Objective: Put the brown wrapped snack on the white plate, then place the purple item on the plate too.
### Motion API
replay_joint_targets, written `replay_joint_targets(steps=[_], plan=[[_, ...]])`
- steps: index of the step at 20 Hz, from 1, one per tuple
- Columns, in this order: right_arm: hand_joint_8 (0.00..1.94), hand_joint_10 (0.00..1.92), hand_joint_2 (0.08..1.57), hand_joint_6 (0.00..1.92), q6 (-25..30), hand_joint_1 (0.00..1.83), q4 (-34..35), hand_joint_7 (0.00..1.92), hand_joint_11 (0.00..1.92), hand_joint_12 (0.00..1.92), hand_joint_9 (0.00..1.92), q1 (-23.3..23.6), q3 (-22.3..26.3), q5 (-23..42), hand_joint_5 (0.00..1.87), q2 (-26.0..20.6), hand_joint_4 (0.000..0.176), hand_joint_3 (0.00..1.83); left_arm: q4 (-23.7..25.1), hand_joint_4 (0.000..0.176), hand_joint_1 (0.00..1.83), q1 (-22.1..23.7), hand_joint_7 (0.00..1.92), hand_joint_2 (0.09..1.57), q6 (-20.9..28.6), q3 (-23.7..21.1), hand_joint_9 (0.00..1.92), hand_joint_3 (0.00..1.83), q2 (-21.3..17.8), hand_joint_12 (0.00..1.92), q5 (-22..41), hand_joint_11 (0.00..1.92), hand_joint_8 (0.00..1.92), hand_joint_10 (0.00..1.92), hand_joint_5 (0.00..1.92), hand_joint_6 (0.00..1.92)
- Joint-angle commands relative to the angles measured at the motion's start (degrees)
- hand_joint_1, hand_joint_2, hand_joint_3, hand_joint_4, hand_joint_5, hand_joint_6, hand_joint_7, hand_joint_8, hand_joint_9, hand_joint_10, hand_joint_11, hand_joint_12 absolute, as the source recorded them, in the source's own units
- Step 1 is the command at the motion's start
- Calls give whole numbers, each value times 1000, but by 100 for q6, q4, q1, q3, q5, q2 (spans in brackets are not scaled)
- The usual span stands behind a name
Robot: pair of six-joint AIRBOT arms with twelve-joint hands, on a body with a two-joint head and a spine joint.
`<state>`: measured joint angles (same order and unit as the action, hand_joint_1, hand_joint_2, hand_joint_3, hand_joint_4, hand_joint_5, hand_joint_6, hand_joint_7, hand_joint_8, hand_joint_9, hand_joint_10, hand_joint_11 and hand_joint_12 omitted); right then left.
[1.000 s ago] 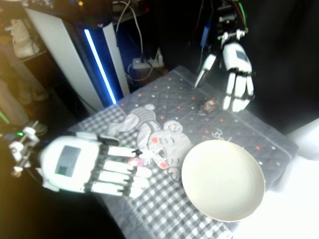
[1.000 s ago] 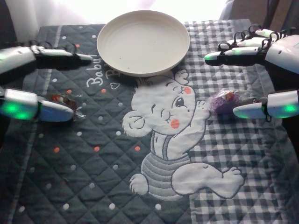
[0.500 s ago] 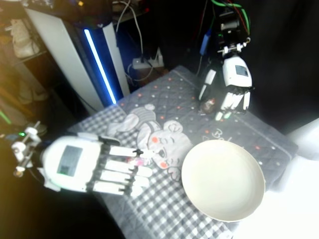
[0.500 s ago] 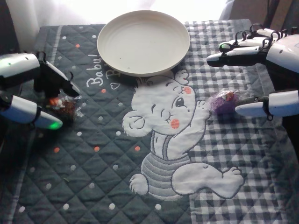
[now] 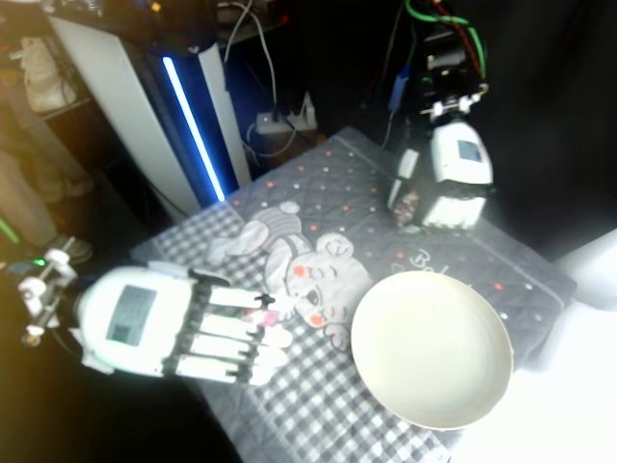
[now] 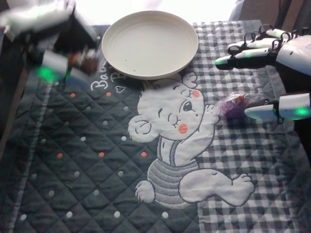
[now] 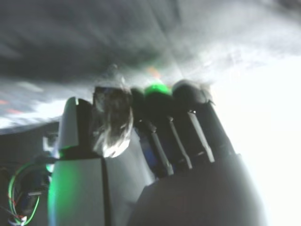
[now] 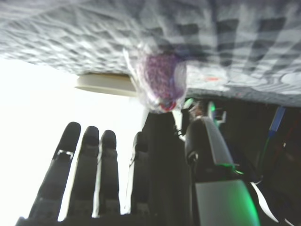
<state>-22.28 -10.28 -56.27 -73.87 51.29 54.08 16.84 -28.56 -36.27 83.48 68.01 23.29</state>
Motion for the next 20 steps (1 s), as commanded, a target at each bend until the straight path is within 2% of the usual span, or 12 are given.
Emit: replay_joint_targets(steps=[1, 3, 4, 7, 8, 9, 10, 11, 12, 14, 18, 20], plan=[[1, 4, 1046, 2, 18, 853, 170, 284, 0, 843, 282, 33, -66, 634, 424, 32, 153, 0, 51, 0, 1202, 264, 946, 1024, 21, 141, 769, 11, 178, 1822, 357, 610, 1126, 1551, 1222, 508], [1, 1, 1048, 2, 18, 863, 137, 285, 0, 840, 282, 34, -115, 635, 431, 91, 148, 0, 71, 0, 1186, 587, 909, 1037, 24, 564, 750, 2, 544, 1881, 102, 614, 1235, 1671, 1167, 645], [3, 6, 1052, 1, 18, 811, 117, 305, 0, 933, 312, 34, -142, 635, 438, 122, 148, 1, 68, 0, 1174, 719, 746, 1032, 26, 843, 734, 0, 782, 1916, -74, 800, 1699, 1875, 1180, 630], [2, 6, 1060, 0, 20, 774, 60, 308, 0, 947, 318, 34, -194, 634, 437, 210, 134, 3, 65, 17, 1129, 775, 707, 1025, 356, 1467, 755, 0, 1285, 1921, -313, 892, 1832, 1919, 1193, 613], [3, 9, 1058, 1, 20, 781, 44, 320, 0, 1023, 341, 34, -199, 634, 444, 220, 124, 1, 65, 144, 1076, 775, 748, 1035, 412, 1531, 723, 2, 1339, 1921, -343, 762, 1544, 1829, 1149, 684], [0, 10, 1063, 0, 23, 769, 37, 315, 0, 1038, 349, 35, -200, 634, 435, 221, 125, 3, 70, 47, 876, 787, 840, 949, 412, 1531, 787, 0, 1350, 1495, -351, 574, 688, 1019, 905, 300], [2, 2, 1066, 1, 42, 781, 37, 297, 0, 974, 334, 35, -200, 635, 418, 221, 129, 2, 123, 20, 807, 803, 881, 885, 409, 1496, 714, 0, 1329, 1491, -336, 479, 424, 967, 796, 84], [1, 0, 1070, 0, 53, 754, 37, 285, 0, 915, 310, 35, -199, 635, 396, 220, 141, 2, 150, 31, 778, 808, 846, 861, 369, 1448, 626, 0, 1292, 1533, -322, 395, 294, 1037, 701, 16], [0, 0, 1063, 0, 75, 734, 37, 280, 0, 906, 306, 35, -198, 635, 379, 220, 148, 0, 150, 62, 781, 806, 709, 829, 281, 1349, 614, 0, 1217, 1256, -297, 281, 95, 571, 588, 5], [5, 6, 1044, 0, 101, 762, 37, 299, 0, 961, 325, 35, -197, 636, 373, 220, 149, 0, 149, 115, 756, 773, 585, 803, 241, 1208, 707, 0, 1096, 930, -235, 281, 2, 29, 480, 2], [1, 1, 1042, 0, 167, 762, 21, 287, 0, 928, 320, 35, -195, 640, 347, 220, 151, 0, 100, 120, 711, 481, 568, 822, 244, 644, 702, 1, 588, 1064, 292, 233, 0, 1, 476, 0], [0, 0, 1036, 1, 173, 819, 12, 272, 0, 828, 278, 36, -196, 641, 354, 220, 138, 0, 52, 103, 737, 198, 547, 864, 245, 188, 618, 7, 187, 954, 642, 178, 2, 0, 484, 5]])
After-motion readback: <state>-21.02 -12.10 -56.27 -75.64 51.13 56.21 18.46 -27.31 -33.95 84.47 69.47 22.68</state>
